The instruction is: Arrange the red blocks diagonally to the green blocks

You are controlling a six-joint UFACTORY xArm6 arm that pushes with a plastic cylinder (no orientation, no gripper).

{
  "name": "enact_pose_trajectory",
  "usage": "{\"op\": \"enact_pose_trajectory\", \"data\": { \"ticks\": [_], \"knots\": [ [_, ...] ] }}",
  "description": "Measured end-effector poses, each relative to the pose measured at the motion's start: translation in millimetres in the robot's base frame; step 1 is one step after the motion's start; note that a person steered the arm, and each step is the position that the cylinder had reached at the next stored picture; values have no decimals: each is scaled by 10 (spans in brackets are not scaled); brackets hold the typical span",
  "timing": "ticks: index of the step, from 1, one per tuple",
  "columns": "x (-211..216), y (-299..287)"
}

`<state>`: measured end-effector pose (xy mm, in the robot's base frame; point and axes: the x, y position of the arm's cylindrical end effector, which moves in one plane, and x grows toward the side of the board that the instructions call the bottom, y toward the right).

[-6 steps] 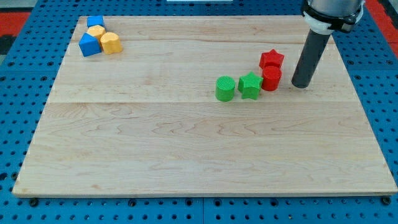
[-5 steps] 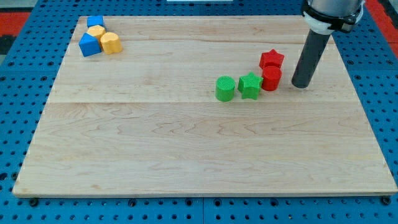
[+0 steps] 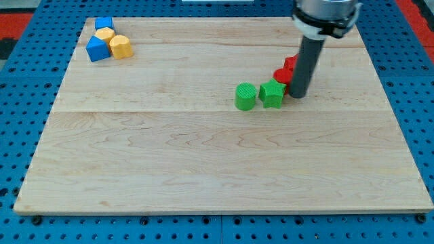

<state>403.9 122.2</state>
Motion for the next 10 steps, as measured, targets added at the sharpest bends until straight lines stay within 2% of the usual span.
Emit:
{"op": "enact_pose_trajectory", "data": {
  "ticks": [2,3,5,6,8,9,10],
  "knots": [
    [-508,-212],
    [-490,-658],
    [-903,-1121],
    [-895,-837],
    [-252,-409],
    [-34,-11],
    [-56,159]
  ]
}}
